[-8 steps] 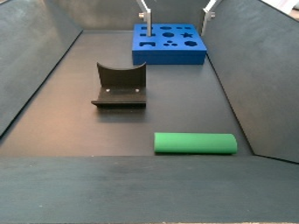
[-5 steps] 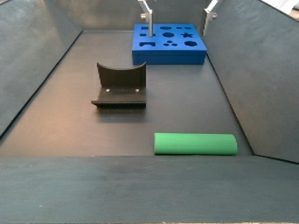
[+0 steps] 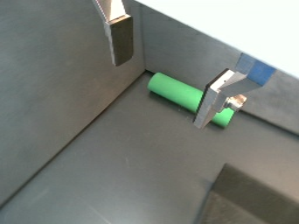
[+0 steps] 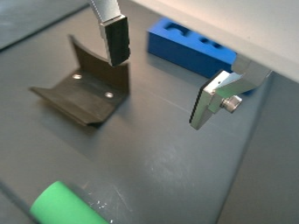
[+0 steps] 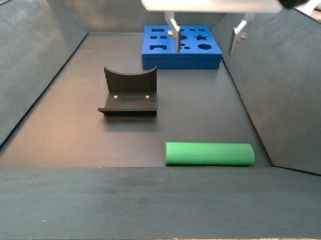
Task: Pick up the oval object. Move up. Place the oval object on the fixture. Regrasp the oval object. Move to above the board. Insert the oval object.
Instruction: Pick up the oval object.
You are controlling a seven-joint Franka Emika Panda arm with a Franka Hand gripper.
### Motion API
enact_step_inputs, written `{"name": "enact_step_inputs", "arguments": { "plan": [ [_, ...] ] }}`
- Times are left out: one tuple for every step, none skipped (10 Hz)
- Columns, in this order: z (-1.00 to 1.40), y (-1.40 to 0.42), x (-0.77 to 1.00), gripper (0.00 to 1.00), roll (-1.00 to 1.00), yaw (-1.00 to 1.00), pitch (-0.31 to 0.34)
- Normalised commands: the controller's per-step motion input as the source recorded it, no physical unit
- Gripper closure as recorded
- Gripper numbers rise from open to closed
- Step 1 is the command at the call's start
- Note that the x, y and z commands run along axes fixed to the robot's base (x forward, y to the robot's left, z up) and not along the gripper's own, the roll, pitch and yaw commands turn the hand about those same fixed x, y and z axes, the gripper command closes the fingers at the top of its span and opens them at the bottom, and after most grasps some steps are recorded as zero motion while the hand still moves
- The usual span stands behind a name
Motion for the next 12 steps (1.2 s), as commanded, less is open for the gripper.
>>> {"name": "enact_step_inputs", "arguments": {
  "plan": [
    [-0.28, 0.11, -0.19, 0.0, 0.0, -0.82, 0.0],
    [-0.33, 0.15, -0.12, 0.0, 0.0, -0.79, 0.0],
    [-0.27, 0.35, 0.0, 0.0, -0.01, -0.61, 0.053],
    [-0.28, 0.48, 0.0, 0.0, -0.04, -0.46, 0.06],
    [-0.22, 0.62, 0.09, 0.0, -0.13, -0.23, 0.114],
    [-0.16, 0.65, 0.29, 0.0, -0.19, -0.09, 0.187],
    [-0.17, 0.64, 0.37, 0.0, -0.19, -0.04, 0.234],
    [-0.08, 0.57, 0.43, 0.0, -0.14, -0.11, 0.244],
    [-0.15, 0.73, 0.35, 0.0, -0.27, 0.0, 0.059],
    [-0.18, 0.62, 0.17, 0.0, -0.24, -0.16, 0.0],
    [-0.11, 0.51, 0.31, 0.0, -0.31, -0.21, -0.064],
    [-0.17, 0.34, 0.27, 0.0, -0.3, -0.39, -0.199]
  ]
}}
